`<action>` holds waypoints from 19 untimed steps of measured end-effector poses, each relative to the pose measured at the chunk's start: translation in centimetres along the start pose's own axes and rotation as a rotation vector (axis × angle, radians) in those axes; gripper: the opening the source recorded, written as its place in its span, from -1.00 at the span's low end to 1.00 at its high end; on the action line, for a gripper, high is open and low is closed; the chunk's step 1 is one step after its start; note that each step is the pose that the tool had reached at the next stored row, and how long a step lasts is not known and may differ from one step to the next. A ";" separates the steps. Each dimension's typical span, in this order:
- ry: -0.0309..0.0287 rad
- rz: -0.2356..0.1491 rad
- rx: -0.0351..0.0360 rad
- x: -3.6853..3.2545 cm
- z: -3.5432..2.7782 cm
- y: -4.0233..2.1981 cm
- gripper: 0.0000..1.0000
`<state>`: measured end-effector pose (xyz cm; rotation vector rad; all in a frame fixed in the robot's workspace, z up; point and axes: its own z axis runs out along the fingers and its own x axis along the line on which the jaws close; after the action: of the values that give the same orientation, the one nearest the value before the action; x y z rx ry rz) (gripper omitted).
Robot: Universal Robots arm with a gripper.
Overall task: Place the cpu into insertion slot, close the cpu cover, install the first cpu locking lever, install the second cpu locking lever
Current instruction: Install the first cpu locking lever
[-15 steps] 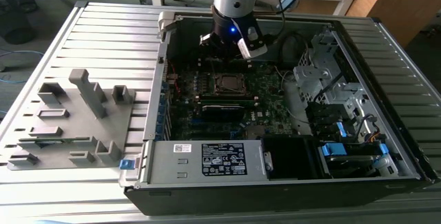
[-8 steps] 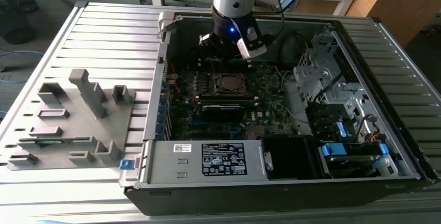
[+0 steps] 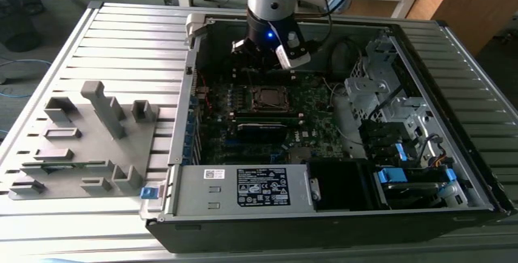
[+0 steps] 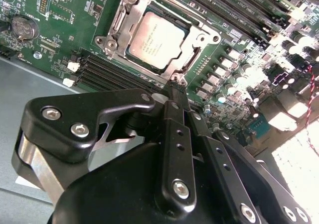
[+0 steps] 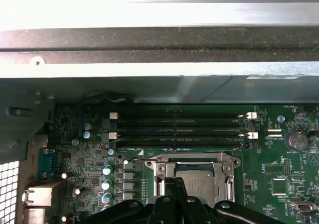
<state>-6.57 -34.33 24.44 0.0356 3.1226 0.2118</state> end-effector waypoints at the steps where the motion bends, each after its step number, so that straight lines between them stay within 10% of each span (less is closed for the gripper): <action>1: 0.0000 0.000 0.0000 0.07 0.00 0.00 -0.79; 19: -0.0014 0.000 0.0000 2.42 0.01 -0.14 -0.79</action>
<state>-9.00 -34.41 24.39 0.0355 3.1212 0.2117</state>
